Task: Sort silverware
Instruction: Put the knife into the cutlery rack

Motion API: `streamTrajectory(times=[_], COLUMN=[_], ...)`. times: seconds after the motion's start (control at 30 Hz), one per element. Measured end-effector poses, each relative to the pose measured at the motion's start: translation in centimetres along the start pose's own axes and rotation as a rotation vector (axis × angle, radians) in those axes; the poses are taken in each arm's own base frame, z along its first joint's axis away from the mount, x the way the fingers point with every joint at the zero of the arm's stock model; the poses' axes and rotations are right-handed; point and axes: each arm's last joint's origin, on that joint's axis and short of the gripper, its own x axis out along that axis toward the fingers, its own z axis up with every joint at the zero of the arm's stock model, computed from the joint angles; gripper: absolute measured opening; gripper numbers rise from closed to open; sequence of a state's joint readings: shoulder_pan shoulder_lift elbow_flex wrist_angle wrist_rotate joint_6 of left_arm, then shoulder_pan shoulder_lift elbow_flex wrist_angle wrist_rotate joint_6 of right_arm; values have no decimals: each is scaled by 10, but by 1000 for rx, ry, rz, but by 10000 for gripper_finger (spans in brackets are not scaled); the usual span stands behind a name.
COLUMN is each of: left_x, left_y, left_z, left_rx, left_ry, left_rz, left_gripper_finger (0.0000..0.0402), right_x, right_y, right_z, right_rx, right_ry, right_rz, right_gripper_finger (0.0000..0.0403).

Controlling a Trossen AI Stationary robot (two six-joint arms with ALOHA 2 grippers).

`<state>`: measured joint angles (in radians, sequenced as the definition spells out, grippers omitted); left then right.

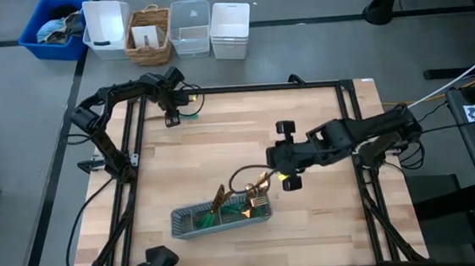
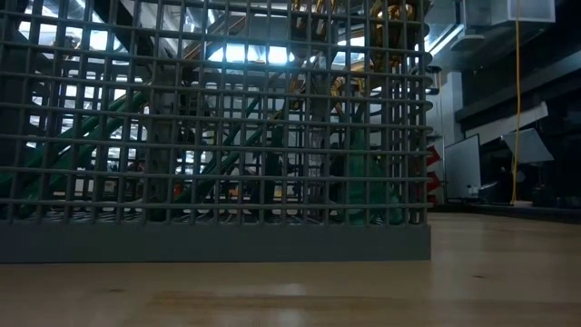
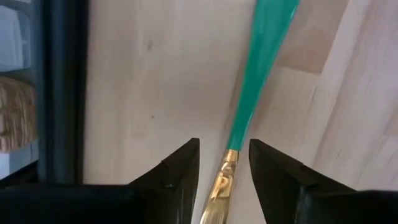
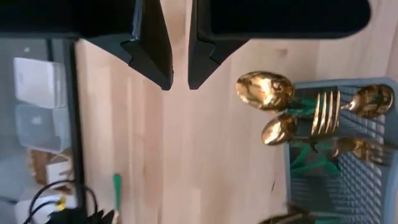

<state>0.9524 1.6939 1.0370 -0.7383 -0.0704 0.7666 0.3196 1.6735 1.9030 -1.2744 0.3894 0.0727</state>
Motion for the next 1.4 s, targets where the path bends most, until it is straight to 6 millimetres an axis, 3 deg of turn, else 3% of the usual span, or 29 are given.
streamTrajectory(times=[0.43, 0.7, 1.13, 1.4], left_x=[37, 37, 31, 17], left_y=[-1, -2, -4, -8], left_z=[3, 2, 2, 3], left_rx=[16, -3, -118, -133], left_ry=[98, 110, 65, -40], left_rz=[-79, -78, -116, -212], left_gripper_finger=[98, 14, 15, 19], right_x=[35, 61, 94, 110], right_y=[9, 19, 27, 2], right_z=[-30, -45, -64, -74], right_rx=[16, 0, 7, 54], right_ry=[-8, 36, 59, 123], right_rz=[37, 35, 67, -48], right_gripper_finger=[53, 53, 53, 53])
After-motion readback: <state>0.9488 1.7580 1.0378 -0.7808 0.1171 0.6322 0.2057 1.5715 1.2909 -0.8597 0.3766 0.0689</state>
